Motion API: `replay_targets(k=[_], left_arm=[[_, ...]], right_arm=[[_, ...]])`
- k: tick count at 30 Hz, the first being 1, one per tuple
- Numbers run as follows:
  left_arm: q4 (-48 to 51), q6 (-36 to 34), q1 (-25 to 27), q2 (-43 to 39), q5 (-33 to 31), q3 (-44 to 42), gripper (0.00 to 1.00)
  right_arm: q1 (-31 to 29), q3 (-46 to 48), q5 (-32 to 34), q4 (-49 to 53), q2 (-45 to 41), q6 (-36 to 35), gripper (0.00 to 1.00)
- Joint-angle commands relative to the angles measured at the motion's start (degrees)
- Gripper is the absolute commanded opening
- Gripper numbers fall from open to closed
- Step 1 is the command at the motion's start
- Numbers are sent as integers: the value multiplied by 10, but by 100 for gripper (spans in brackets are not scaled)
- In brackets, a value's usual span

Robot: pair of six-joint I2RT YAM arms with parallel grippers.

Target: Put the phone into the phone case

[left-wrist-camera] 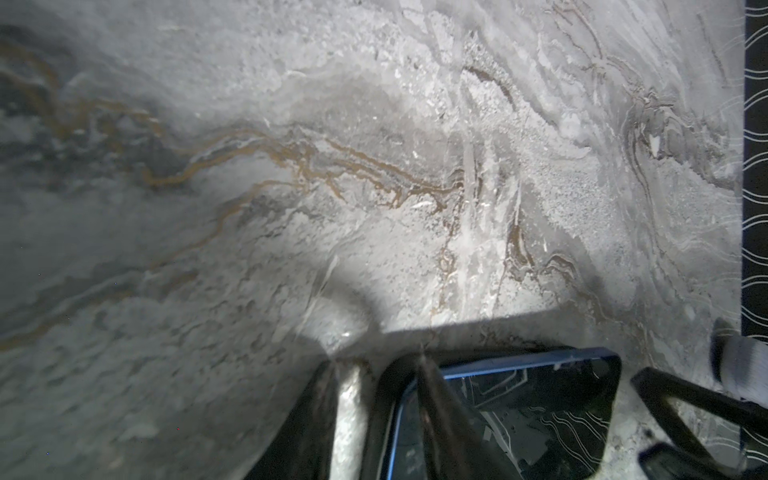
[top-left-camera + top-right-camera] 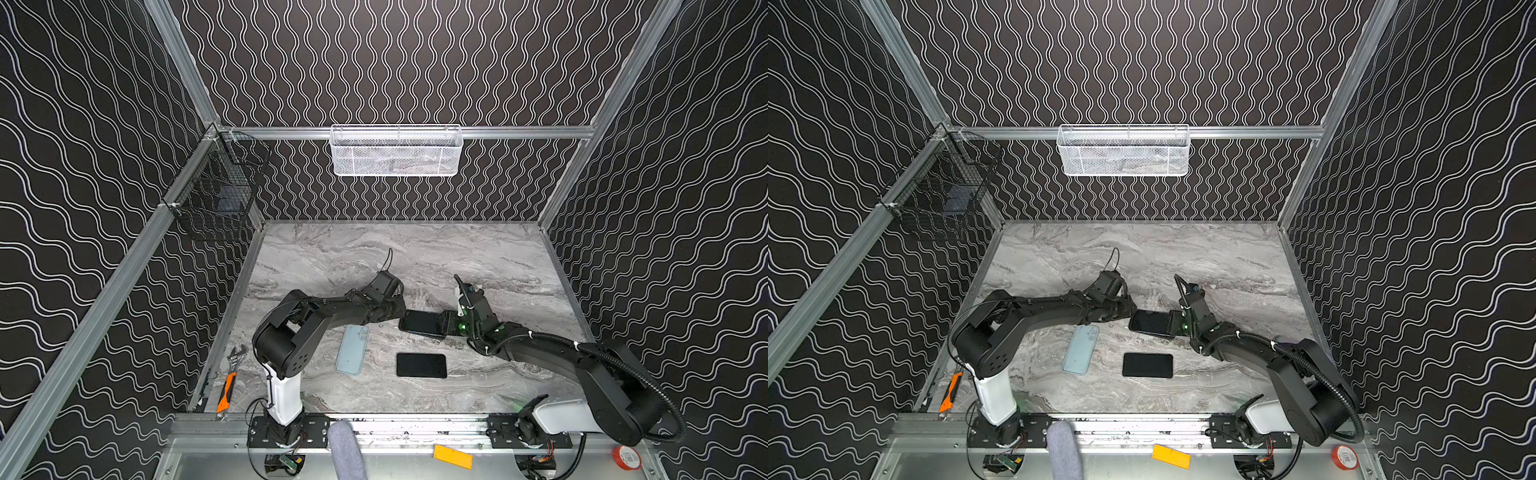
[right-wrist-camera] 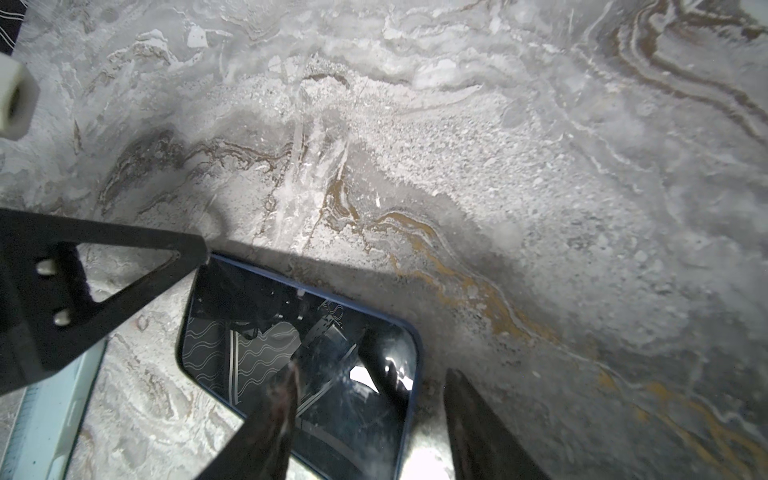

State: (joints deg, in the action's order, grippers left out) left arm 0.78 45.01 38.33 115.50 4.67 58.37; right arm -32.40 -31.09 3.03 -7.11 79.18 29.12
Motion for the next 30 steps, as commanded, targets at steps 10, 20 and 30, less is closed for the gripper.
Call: replay_targets(k=[10, 20, 30], left_arm=[[58, -28, 1, -72, 0, 7, 60], [175, -135, 32, -26, -120, 80, 67], [222, -177, 54, 13, -157, 128, 67]], right_arm=[[12, -27, -15, 53, -33, 12, 72], [35, -21, -34, 69, -47, 24, 74], [47, -10, -44, 55, -48, 24, 74]])
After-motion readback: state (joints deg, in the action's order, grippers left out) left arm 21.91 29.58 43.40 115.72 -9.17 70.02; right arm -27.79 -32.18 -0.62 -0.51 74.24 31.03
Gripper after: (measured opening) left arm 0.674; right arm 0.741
